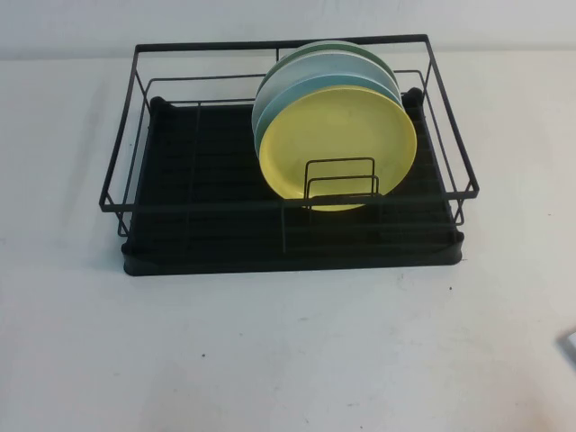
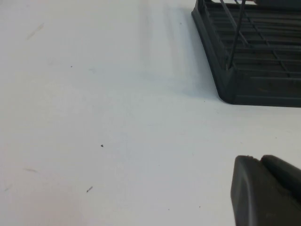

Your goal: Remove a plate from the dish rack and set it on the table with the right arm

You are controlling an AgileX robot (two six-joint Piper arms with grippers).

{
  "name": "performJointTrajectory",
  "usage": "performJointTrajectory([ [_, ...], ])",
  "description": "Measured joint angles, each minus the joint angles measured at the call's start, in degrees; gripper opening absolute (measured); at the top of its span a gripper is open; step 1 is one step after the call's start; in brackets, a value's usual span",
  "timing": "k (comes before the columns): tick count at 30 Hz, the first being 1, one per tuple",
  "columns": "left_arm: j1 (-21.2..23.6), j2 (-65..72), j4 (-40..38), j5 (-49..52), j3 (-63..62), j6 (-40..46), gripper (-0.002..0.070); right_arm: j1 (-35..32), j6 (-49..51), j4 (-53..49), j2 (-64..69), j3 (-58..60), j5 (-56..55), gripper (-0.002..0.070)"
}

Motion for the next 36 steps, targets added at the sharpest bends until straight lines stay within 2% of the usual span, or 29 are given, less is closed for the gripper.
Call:
performJointTrajectory([
  [32, 0.0, 0.0, 0.0, 0.0, 0.0, 0.0, -0.0004, 0.0, 0.0, -1.8, 0.0, 0.0, 0.0, -0.0018],
  [36, 0.0, 0.0, 0.0, 0.0, 0.0, 0.0, -0.0004, 0.0, 0.0, 0.9, 0.0, 0.0, -1.1, -0.0018],
])
